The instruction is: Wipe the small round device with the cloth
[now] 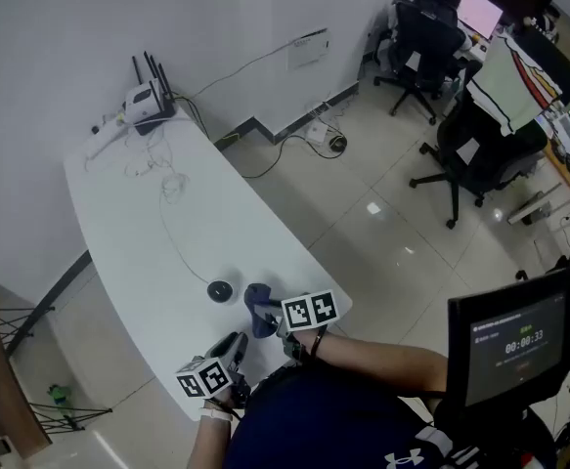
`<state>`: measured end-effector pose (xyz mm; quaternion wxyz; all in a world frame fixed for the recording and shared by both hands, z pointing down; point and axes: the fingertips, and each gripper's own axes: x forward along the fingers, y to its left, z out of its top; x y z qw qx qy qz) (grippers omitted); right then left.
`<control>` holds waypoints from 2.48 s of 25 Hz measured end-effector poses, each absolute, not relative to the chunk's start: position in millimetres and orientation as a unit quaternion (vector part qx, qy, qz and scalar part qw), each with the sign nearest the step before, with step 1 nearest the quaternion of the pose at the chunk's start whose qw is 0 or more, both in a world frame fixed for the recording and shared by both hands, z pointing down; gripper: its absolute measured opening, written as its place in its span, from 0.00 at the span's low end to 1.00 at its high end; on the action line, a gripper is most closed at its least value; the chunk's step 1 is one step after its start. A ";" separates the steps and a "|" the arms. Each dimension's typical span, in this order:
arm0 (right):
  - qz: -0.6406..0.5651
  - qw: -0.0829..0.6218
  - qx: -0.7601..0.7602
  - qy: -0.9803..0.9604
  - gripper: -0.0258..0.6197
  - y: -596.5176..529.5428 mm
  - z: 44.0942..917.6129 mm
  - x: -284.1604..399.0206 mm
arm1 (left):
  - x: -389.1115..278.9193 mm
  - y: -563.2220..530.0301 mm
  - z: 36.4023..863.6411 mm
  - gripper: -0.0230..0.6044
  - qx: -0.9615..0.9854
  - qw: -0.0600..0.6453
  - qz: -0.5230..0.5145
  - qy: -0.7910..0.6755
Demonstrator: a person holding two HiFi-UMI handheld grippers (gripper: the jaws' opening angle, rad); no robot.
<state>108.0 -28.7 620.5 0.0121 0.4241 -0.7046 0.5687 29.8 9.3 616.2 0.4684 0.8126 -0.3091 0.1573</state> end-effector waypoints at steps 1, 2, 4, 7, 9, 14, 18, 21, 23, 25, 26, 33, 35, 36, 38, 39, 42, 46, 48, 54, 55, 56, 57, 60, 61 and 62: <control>0.562 0.006 0.421 -0.712 0.16 -27.1 615.5 118.4 | 38.2 12.8 615.6 0.20 0.813 0.467 0.158 -0.310; 0.555 -0.002 0.417 -0.720 0.16 -24.7 608.1 130.7 | 49.1 17.1 613.2 0.20 0.813 0.466 0.159 -0.311; 0.540 -0.019 0.403 -0.739 0.17 -19.9 591.0 149.0 | 65.4 26.1 607.3 0.20 0.809 0.469 0.160 -0.316; 0.525 -0.037 0.378 -0.762 0.17 -19.3 573.3 148.0 | 58.7 34.8 605.2 0.20 0.794 0.480 0.162 -0.336; 0.517 -0.038 0.359 -0.776 0.17 -21.6 565.4 140.2 | 47.7 36.5 606.4 0.20 0.784 0.485 0.163 -0.353; 0.498 0.006 0.322 -0.805 0.17 -18.1 572.6 125.5 | 35.1 44.7 611.3 0.20 0.760 0.493 0.165 -0.390; 0.527 0.085 0.330 -0.779 0.26 -15.6 633.3 131.6 | 30.7 52.9 613.9 0.20 0.745 0.500 0.153 -0.413; 0.532 0.137 0.357 -0.755 0.38 -18.6 670.3 149.5 | 26.5 57.4 611.0 0.20 0.739 0.502 0.142 -0.426; 0.524 0.145 0.380 -0.749 0.48 -26.7 672.3 161.6 | 20.7 55.4 605.5 0.20 0.738 0.502 0.133 -0.431; 0.513 0.137 0.404 -0.745 0.50 -33.8 662.8 169.1 | 10.8 53.8 602.5 0.20 0.738 0.503 0.127 -0.432; 0.509 0.130 0.416 -0.742 0.50 -36.0 656.5 171.6 | 5.6 54.1 602.9 0.19 0.739 0.504 0.125 -0.430; 0.433 0.067 0.512 -0.739 0.12 -24.5 588.0 180.2 | -14.9 64.1 599.8 0.18 0.775 0.495 0.115 -0.375; 0.413 0.059 0.523 -0.743 0.12 -7.4 568.7 166.3 | -23.5 77.3 600.5 0.17 0.789 0.491 0.119 -0.350; 0.407 0.055 0.526 -0.745 0.12 2.2 561.5 156.0 | -29.6 85.1 602.3 0.16 0.796 0.485 0.128 -0.340; 0.400 0.048 0.530 -0.746 0.12 21.6 552.0 133.1 | -43.0 102.4 608.1 0.16 0.809 0.468 0.151 -0.322; 0.397 0.043 0.532 -0.747 0.12 31.2 548.6 121.7 | -49.4 111.4 610.8 0.16 0.815 0.460 0.162 -0.315; 0.379 0.042 0.537 -0.753 0.12 55.9 540.0 93.5 | -63.2 133.1 612.9 0.16 0.826 0.444 0.177 -0.299; 0.346 0.058 0.538 -0.767 0.11 69.8 527.6 73.7 | -69.7 142.8 601.0 0.16 0.837 0.431 0.173 -0.288; 0.336 0.059 0.535 -0.773 0.10 69.2 523.8 70.3 | -69.3 138.0 594.6 0.16 0.843 0.420 0.170 -0.288; 0.318 0.064 0.515 -0.793 0.09 68.1 516.3 68.0 | -62.5 126.3 580.7 0.16 0.842 0.410 0.155 -0.315; 0.315 0.064 0.510 -0.798 0.09 68.2 514.9 68.9 | -59.8 126.0 579.4 0.16 0.841 0.410 0.153 -0.319; 0.312 0.064 0.506 -0.801 0.09 68.8 513.8 70.5 | -56.6 126.4 578.7 0.16 0.840 0.409 0.154 -0.322; 0.311 0.063 0.503 -0.804 0.09 70.3 513.0 73.4 | -52.6 127.7 578.2 0.16 0.839 0.408 0.157 -0.323; 0.307 0.064 0.500 -0.807 0.09 78.8 510.8 90.7 | -35.0 137.3 575.4 0.16 0.838 0.407 0.165 -0.322; 0.305 0.064 0.500 -0.808 0.09 81.9 509.7 98.2 | -27.9 141.0 573.7 0.16 0.838 0.408 0.167 -0.321; 0.303 0.065 0.501 -0.808 0.09 84.8 508.5 105.9 | -20.6 144.7 572.0 0.16 0.838 0.408 0.168 -0.320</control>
